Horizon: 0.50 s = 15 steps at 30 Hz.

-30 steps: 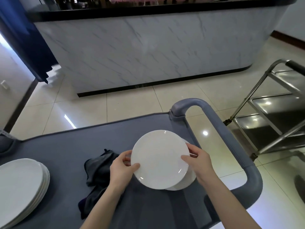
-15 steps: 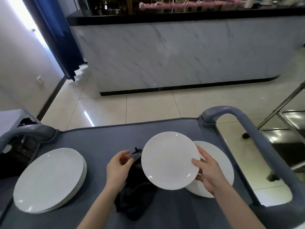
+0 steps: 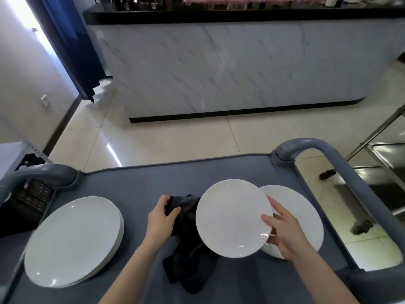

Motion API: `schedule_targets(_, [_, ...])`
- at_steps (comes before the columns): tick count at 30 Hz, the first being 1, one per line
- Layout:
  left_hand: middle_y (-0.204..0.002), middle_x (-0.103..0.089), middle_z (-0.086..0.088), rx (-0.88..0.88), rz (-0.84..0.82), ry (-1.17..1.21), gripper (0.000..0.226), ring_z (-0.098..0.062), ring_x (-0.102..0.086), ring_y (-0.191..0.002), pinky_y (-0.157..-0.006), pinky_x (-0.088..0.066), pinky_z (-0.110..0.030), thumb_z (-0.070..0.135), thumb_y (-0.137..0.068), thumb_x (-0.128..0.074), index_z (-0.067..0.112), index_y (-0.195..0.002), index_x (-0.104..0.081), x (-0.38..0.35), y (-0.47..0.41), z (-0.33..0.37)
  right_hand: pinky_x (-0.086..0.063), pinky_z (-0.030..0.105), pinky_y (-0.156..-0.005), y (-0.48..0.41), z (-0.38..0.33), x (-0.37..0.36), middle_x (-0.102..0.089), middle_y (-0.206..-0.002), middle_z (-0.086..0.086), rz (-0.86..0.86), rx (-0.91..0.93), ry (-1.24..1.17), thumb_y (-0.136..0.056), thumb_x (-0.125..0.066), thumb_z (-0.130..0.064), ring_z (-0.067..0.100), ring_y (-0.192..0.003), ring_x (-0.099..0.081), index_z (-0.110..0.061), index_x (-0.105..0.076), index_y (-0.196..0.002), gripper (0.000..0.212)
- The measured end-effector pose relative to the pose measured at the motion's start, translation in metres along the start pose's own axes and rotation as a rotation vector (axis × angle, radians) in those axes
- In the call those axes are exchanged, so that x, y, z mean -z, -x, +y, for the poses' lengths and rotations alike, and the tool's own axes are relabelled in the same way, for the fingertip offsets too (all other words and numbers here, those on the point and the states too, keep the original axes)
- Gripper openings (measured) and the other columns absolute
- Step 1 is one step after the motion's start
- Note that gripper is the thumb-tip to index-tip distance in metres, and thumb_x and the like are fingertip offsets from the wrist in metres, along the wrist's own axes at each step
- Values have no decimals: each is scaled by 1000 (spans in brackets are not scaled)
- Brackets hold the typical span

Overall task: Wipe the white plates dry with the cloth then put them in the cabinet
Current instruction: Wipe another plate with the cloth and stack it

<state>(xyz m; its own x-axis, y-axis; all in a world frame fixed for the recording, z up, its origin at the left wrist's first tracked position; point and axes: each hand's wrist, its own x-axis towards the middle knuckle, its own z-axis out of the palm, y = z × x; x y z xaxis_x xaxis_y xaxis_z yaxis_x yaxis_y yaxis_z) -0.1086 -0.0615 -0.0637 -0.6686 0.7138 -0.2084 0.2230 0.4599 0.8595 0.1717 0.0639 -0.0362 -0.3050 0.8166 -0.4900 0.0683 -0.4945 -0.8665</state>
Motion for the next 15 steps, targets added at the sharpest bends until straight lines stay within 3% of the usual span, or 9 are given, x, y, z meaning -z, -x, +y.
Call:
schedule_targets(2, [-97,-66,20,-81,23,6,16,-7,-62,-92,-78,-45,-15,19,-96,-59,31,-107,-59,6,2,7,-57,32,-56,3,-2,-3,-76,-94,-7,-2,7,-6,-94,-57,-1,28,-97,-67,-49,-68,-105,51])
schedule_targets(4, [-115,-61,14,-189,97,-51,31,-8,-56,-104,-92,-41,-21,19,-99,-56,22,-130,-58,14,1,19,-57,33,-54,6,-6,-8,-76,-95,-4,-2,18,-15,-93,-57,0,29,-95,-68,-47,-66,-107,51])
schedule_targets(8, [-115,-51,13,-520,165,-241,31,0,-48,-96,-84,-39,-19,17,-97,-59,15,-127,-61,25,7,58,-56,33,-55,11,-13,-23,-75,-97,2,-20,48,-19,-94,-55,2,29,-89,-69,-40,-65,-112,47])
schedule_targets(10, [-120,-54,16,-651,72,-362,29,-2,-51,-99,-82,-44,-24,24,-95,-61,21,-124,-63,22,19,75,-56,33,-55,14,-16,-31,-76,-94,1,-38,66,-15,-94,-54,3,27,-85,-71,-33,-68,-108,41])
schedule_targets(12, [-129,-55,21,-750,-131,-517,34,-1,-52,-110,-87,-42,-20,36,-93,-60,30,-126,-62,12,35,82,-56,34,-55,16,-17,-38,-77,-90,1,-57,81,-5,-94,-53,4,22,-75,-72,-26,-70,-104,35])
schedule_targets(15, [-133,-54,26,-698,-480,-600,43,5,-45,-119,-98,-33,-14,53,-92,-53,39,-132,-57,-3,49,78,-55,34,-55,19,-18,-43,-76,-88,5,-80,86,-8,-93,-53,4,20,-68,-70,-20,-73,-100,32])
